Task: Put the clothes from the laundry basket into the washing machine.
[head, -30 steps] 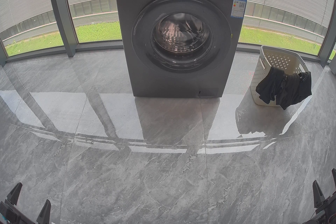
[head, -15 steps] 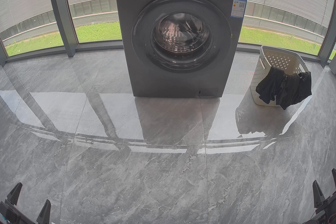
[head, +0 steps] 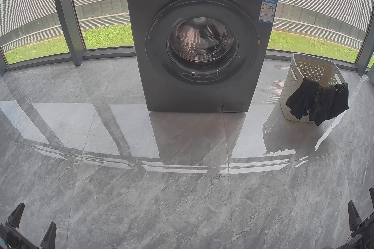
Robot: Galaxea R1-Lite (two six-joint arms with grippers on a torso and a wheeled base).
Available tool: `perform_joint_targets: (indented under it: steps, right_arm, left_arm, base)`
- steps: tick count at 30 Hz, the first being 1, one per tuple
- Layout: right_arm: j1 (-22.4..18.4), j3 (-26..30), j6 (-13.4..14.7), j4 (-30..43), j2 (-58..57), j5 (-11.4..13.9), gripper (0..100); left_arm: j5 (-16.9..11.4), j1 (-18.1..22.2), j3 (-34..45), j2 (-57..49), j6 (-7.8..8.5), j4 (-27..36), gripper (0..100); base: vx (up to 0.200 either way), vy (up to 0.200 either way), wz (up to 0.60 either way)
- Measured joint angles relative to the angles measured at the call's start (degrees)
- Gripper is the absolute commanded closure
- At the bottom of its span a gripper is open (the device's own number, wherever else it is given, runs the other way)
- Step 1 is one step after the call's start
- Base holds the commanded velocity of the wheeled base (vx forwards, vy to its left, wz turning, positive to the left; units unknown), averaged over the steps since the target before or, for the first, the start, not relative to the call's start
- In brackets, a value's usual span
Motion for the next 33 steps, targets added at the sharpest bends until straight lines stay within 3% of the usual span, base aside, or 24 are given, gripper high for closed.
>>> perform_joint_targets:
  steps: [33]
  right_arm:
    - [0.00, 0.00, -0.07, 0.00, 0.01, 0.00, 0]
  left_arm:
    - [0.00, 0.00, 0.00, 0.00, 0.00, 0.05, 0]
  base:
    - [0.200, 0.000, 0.00]
